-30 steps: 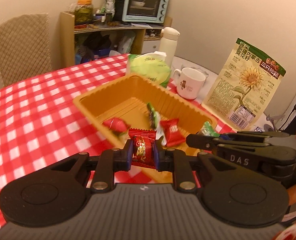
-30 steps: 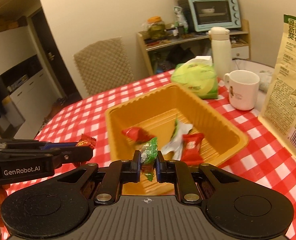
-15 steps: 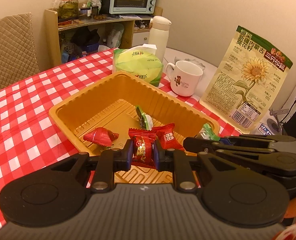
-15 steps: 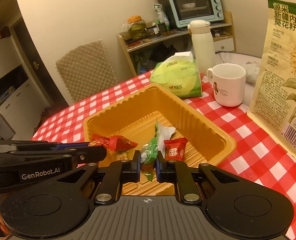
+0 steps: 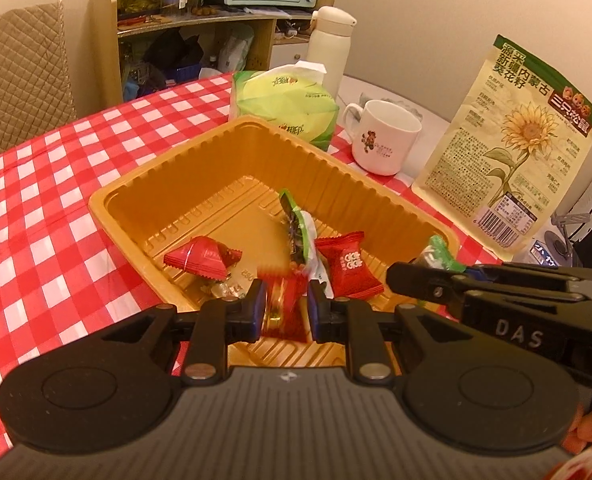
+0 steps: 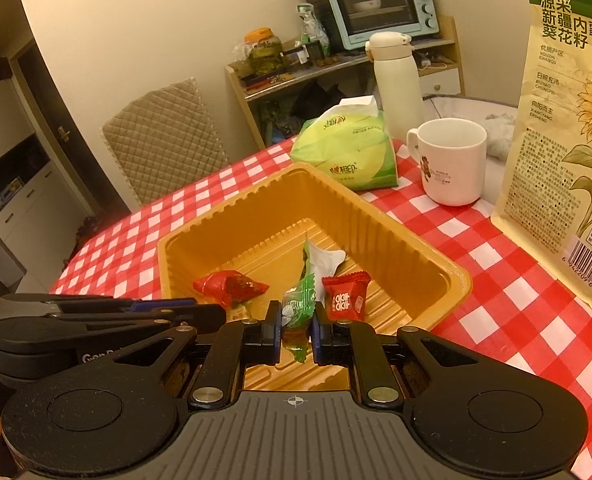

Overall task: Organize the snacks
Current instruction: 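Open both tools to drop the candies into the orange tray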

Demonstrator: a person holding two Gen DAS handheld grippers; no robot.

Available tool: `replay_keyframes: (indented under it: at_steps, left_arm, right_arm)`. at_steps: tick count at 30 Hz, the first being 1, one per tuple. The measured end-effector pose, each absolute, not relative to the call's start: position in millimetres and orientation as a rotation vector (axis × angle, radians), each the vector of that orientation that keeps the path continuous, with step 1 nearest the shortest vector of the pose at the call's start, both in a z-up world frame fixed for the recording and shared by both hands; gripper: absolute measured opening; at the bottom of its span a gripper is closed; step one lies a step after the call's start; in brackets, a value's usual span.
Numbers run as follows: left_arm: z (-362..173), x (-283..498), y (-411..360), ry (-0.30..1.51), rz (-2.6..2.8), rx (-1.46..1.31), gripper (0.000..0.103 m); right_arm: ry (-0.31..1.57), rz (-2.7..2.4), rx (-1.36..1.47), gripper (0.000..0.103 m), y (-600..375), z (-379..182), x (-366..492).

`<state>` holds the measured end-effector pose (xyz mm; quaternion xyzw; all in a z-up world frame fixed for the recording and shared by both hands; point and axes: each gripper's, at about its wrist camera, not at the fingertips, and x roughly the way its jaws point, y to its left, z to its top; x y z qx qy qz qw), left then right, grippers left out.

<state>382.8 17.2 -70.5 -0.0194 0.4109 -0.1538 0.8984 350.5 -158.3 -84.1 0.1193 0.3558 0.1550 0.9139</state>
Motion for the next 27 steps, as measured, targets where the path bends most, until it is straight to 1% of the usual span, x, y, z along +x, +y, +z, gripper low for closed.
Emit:
replay_keyframes:
  at_steps: [24,26,27]
  left_arm:
    - [-64.8,381.3,33.7,0.857,-0.321,-0.057,0.019]
    - [-65.0,381.7,34.6,0.859,-0.321,-0.064,0.021]
    - [-65.2,381.8,35.4,0.861,-0.322,-0.069,0.024]
  right_arm:
    - [0.767,0.335,0.205,0.015,-142.7,-89.4,365.5]
    - [0.771,0.336,0.202,0.015,-142.2,-89.6,367.1]
    - [0.774,0.347,0.204,0.015,-142.3,-89.7,368.2]
